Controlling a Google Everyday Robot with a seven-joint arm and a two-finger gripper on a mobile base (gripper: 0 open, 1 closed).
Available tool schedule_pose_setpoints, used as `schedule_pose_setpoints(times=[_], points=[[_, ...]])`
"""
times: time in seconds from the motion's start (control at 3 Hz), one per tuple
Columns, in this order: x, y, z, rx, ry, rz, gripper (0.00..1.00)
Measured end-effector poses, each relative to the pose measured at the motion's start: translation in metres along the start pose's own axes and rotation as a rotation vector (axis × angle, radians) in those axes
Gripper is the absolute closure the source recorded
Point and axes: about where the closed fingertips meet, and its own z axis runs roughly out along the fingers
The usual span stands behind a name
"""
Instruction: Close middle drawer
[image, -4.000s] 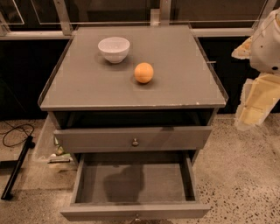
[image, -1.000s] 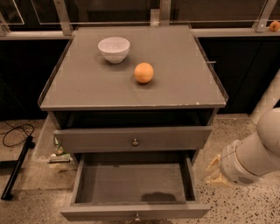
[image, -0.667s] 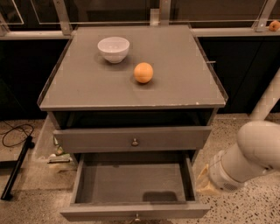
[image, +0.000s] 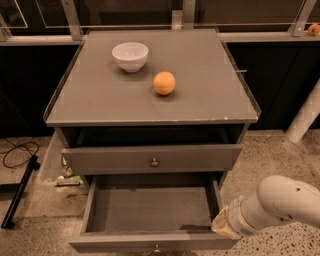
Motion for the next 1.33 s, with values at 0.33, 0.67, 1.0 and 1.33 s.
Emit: schedule_pose_setpoints(times=[0.33, 0.67, 1.0, 1.33], points=[[0.017, -0.011, 0.029, 0.024, -0.045, 0.036, 1.0], [0.023, -0.021, 0.012, 0.058, -0.095, 0.027, 1.0], [0.024, -0.018, 0.018, 0.048, -0.085, 0.024, 1.0], [0.035, -0.003, 0.047, -0.01, -0.069, 0.061, 1.0]])
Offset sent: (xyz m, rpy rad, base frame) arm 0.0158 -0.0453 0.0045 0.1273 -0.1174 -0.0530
